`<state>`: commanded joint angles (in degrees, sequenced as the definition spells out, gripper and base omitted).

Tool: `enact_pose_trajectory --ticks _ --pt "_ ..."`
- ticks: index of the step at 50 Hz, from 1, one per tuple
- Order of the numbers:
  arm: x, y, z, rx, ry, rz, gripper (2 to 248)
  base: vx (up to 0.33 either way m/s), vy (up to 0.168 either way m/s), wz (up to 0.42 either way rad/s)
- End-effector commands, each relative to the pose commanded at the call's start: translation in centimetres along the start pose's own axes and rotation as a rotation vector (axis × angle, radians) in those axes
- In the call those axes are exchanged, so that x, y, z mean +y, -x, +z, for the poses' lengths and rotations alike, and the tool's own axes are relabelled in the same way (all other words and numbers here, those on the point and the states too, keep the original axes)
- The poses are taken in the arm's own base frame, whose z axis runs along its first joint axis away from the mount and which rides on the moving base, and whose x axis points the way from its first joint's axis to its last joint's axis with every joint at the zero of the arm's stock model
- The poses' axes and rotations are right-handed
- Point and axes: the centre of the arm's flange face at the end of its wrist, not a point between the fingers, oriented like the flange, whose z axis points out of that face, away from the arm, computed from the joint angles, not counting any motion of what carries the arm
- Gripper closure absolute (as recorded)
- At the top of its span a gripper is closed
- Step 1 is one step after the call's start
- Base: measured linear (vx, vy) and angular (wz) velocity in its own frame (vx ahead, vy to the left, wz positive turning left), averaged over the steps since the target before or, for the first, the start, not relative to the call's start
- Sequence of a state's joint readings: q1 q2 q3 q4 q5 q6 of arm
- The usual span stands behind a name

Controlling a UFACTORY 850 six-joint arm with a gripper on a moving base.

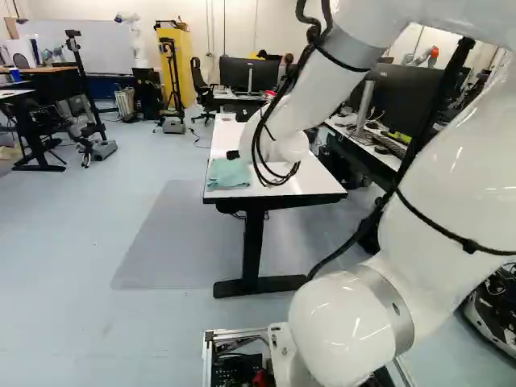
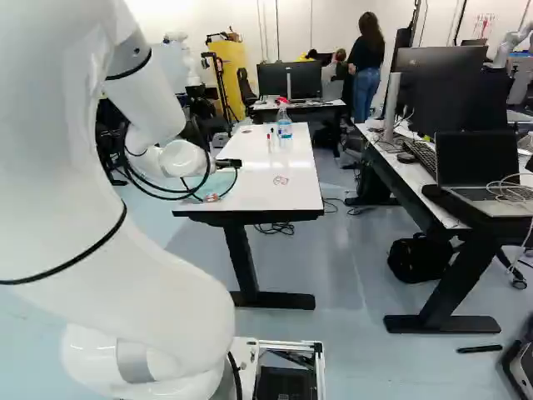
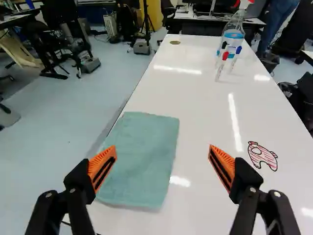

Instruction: Clean the table with the green towel

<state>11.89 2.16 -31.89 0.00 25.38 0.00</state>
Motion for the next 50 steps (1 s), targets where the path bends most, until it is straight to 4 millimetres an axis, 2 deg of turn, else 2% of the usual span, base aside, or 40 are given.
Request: enact_pose_trajectory --ticks 33,50 --pt "-1.8 -4.1 3.4 -0.180 -0.031 -0.023 3 0.000 0.000 0.000" --pt "-2.7 -4.8 6.4 -0.308 -0.042 -0.034 3 0.000 0.000 0.000"
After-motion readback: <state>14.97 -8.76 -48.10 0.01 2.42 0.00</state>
